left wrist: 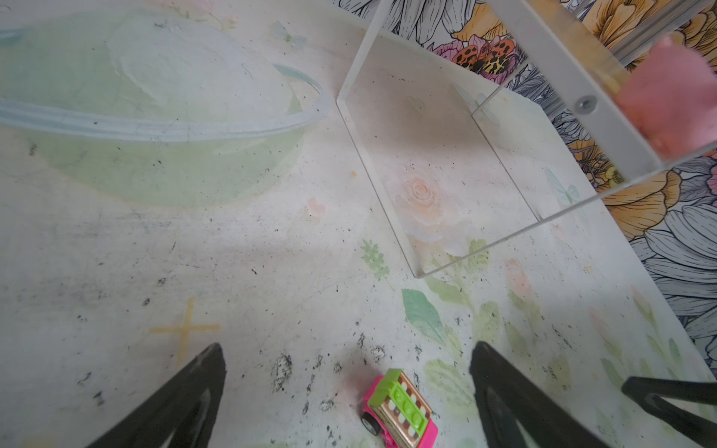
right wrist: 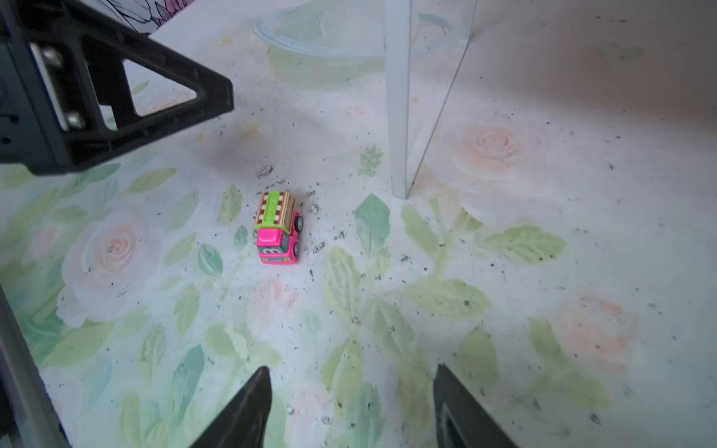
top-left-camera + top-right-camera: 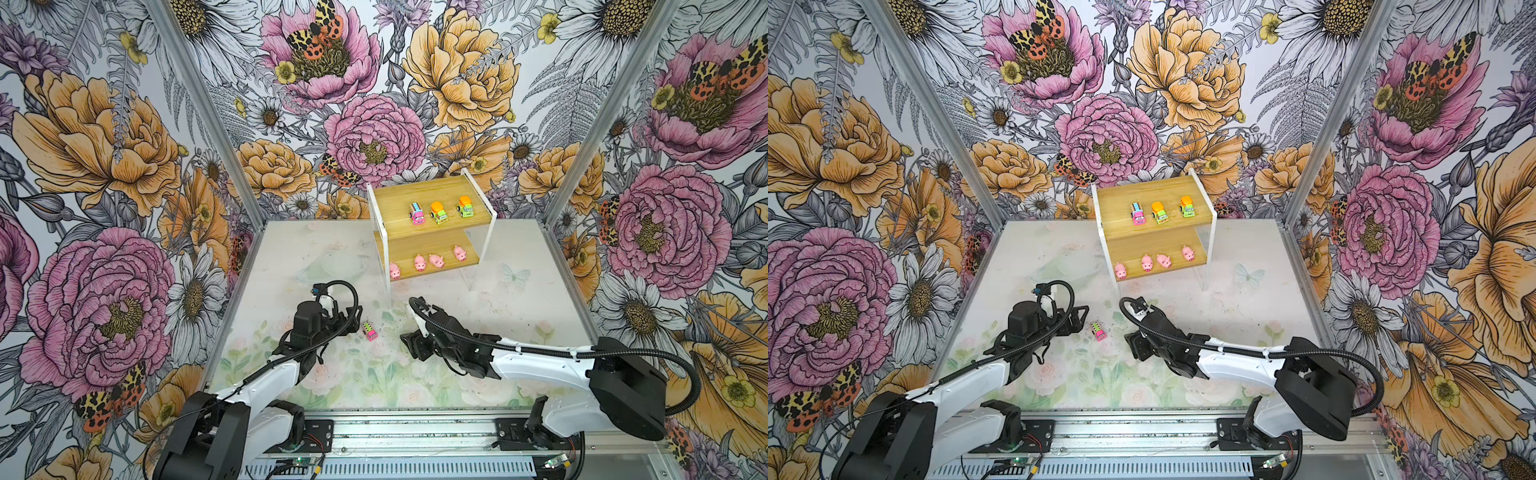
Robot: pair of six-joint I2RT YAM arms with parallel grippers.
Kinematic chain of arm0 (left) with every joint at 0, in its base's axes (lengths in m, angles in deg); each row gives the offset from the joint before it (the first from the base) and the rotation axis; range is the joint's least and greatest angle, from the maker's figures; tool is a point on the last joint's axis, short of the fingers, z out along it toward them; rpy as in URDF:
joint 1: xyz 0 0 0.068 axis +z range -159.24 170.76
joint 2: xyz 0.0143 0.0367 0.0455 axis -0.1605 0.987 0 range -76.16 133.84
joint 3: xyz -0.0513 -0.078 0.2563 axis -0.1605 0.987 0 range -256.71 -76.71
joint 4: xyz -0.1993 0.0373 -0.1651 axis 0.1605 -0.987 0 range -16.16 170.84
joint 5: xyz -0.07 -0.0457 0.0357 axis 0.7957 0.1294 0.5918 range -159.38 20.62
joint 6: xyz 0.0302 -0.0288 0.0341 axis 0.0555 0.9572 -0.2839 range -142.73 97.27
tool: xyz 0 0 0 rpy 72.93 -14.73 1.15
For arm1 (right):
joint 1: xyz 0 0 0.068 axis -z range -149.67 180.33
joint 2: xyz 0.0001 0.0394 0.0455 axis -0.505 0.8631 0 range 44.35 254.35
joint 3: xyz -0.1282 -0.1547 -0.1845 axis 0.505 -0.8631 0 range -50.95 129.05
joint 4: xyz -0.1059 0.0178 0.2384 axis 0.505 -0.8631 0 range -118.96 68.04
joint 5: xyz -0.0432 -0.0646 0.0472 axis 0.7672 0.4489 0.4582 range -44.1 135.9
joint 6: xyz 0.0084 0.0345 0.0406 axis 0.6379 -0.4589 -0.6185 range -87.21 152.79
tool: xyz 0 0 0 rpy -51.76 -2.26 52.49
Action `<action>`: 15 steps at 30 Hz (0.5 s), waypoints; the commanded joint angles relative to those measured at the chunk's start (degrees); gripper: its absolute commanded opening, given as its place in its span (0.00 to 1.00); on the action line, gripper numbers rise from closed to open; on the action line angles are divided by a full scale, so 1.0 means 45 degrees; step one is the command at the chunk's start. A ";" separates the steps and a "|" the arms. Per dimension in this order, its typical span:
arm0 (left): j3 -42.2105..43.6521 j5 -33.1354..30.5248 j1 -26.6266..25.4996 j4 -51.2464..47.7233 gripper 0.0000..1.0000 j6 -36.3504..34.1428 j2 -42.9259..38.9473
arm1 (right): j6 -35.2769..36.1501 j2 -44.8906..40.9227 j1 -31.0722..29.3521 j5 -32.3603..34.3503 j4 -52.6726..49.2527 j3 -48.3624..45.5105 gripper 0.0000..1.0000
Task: Place and organize the plastic toys onto the shelf
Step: 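Withdraw the right gripper back toward the last pink truck, then lower the right gripper and close it on the green-topped pink truck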
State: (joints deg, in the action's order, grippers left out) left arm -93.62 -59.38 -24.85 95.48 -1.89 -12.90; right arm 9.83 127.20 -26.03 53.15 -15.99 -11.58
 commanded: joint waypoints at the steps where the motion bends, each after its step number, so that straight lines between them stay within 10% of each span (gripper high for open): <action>1: -0.0296 0.0124 0.0157 -0.0134 0.99 -0.0121 -0.0075 | -0.0113 0.0836 -0.0228 0.0116 0.1755 0.0918 0.67; 15: -0.0111 0.0348 0.0930 -0.0215 0.99 0.0300 -0.0213 | 0.0024 0.4227 -0.0395 -0.0642 0.2636 0.2952 0.66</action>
State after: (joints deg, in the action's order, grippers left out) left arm -93.62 -59.18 -21.40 95.08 -1.61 -12.94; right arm 9.72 144.25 -27.25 51.34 -6.26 -0.78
